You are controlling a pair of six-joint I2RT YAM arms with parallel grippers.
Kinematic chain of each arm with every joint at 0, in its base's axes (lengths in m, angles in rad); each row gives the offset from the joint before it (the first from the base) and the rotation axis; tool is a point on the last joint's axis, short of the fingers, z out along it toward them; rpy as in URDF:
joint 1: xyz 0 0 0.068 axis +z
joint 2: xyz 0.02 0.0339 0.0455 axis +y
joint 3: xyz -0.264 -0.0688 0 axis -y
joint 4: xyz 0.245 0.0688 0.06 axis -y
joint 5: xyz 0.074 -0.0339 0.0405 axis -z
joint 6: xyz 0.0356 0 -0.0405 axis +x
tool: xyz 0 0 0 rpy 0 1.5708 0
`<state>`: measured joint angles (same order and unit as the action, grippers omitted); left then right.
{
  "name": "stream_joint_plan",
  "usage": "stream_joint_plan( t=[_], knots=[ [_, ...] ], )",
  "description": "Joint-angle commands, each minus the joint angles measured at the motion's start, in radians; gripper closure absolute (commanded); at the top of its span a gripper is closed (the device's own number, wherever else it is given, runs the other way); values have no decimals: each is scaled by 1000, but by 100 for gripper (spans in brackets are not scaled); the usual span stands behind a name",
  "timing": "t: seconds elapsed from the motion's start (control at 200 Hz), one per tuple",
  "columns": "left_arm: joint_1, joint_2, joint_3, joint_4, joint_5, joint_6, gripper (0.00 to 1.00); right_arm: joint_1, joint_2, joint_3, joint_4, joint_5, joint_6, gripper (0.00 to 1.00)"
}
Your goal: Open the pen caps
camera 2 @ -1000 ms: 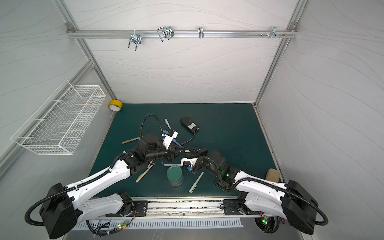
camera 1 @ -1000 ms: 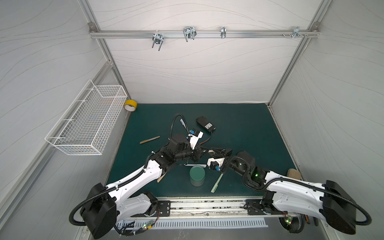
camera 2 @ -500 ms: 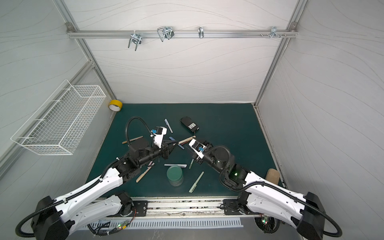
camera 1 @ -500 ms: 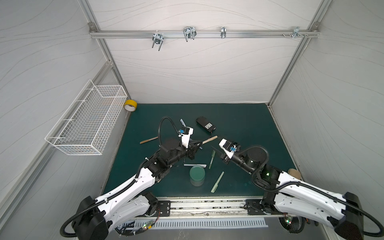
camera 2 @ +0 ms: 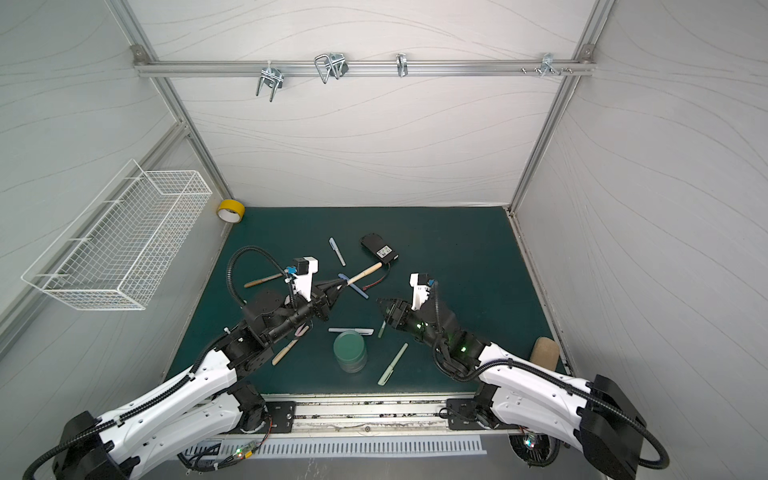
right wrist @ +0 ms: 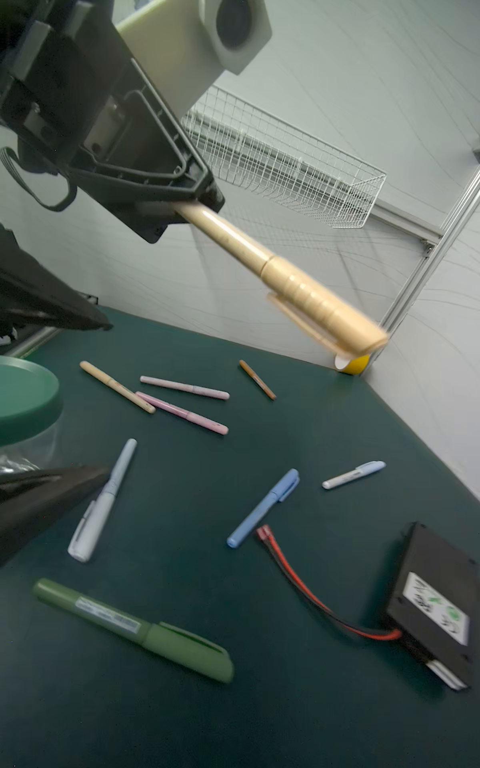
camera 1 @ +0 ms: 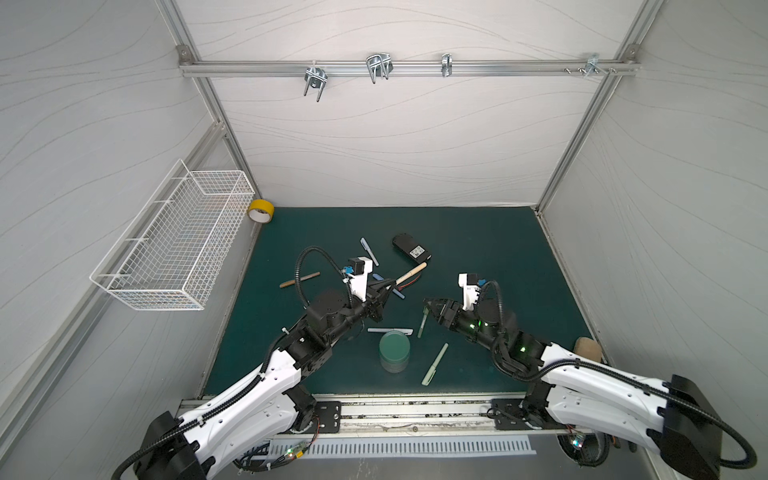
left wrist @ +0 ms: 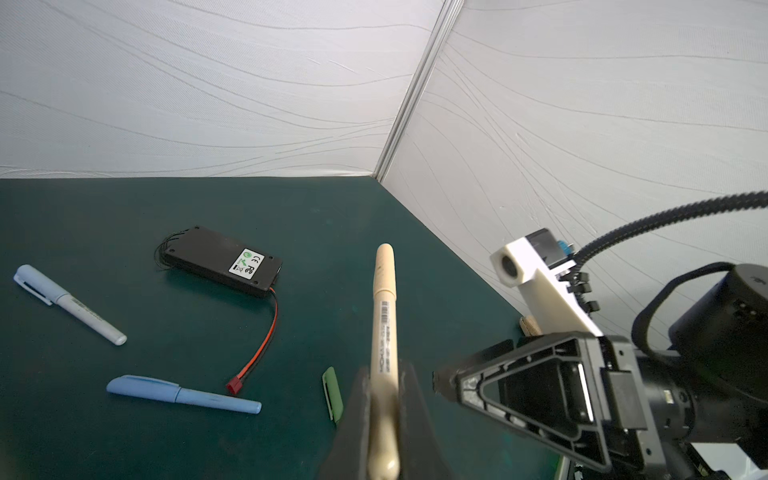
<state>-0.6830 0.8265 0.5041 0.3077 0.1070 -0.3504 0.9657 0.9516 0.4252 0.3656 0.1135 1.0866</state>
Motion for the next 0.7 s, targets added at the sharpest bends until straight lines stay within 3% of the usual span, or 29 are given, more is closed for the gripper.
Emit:
stream_joint_plan(
  t=[0.0,0.34,0.695],
  knots=[
    [-3,-12,0,63,-15,10,100,31,43,-19,219,6,247,47],
    [-3,0,0,70,-5,14,100,92,215,0,558,106,348,48],
    [-3,-5,-3,72,-5,20,100,145,338,71,715,184,391,52]
  ],
)
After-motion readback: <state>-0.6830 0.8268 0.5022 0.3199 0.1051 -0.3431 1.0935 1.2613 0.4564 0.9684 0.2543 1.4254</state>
